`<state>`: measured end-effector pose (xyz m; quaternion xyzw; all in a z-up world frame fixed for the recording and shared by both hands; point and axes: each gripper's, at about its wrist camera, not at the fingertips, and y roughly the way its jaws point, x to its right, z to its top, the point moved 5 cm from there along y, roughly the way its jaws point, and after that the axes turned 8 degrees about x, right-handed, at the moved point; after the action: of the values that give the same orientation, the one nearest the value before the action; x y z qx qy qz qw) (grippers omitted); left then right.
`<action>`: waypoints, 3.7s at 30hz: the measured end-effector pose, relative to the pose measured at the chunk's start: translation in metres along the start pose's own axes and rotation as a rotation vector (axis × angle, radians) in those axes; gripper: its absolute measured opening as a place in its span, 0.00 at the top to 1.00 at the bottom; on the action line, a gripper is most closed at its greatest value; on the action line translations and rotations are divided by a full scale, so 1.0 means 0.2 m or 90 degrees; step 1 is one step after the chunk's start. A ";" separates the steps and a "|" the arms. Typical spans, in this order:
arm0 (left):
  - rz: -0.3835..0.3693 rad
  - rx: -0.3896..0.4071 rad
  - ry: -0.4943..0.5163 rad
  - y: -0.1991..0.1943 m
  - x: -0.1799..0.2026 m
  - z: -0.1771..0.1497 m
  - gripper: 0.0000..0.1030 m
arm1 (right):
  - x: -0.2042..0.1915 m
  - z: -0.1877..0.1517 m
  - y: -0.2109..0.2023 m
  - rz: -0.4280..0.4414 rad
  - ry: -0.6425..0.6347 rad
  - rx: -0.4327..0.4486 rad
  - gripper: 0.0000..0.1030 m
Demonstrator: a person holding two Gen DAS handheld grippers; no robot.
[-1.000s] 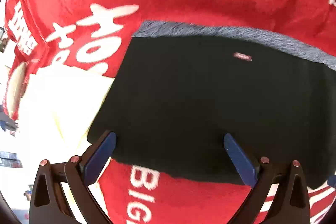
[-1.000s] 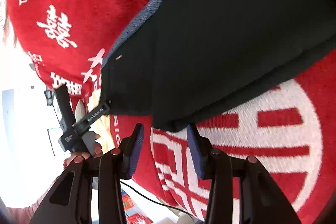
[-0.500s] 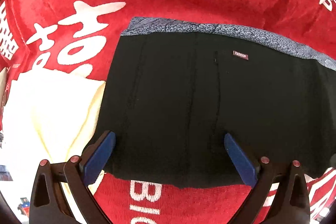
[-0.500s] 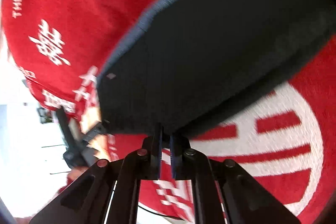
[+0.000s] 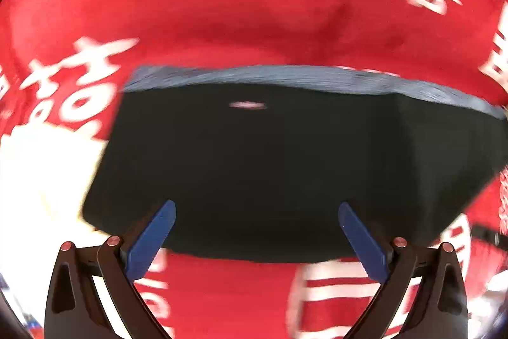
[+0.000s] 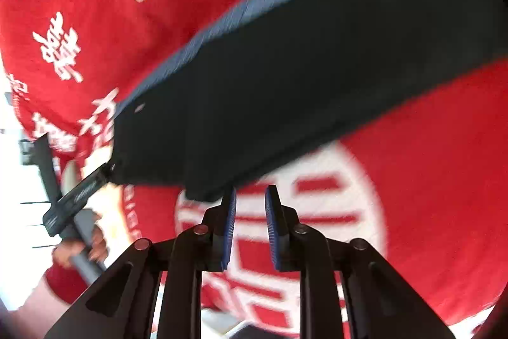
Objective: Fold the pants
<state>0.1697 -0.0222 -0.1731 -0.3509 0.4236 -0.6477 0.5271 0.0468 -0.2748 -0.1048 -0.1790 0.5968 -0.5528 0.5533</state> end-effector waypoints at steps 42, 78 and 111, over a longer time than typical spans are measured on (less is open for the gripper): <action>0.039 -0.082 0.057 0.17 0.68 -0.05 0.00 | 0.35 0.11 -0.19 0.020 0.041 0.024 0.34; -0.027 -0.045 0.128 0.12 1.97 0.30 0.00 | 1.48 0.41 -0.64 0.097 0.364 0.259 0.48; -0.091 -0.022 0.092 0.16 2.17 0.28 0.26 | 1.55 0.77 -0.51 0.167 0.386 0.318 0.87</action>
<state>0.1457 -0.4611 -0.1770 -0.3416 0.4455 -0.6999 0.4415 0.0380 -0.6347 -0.1250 0.2090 0.5979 -0.6334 0.4445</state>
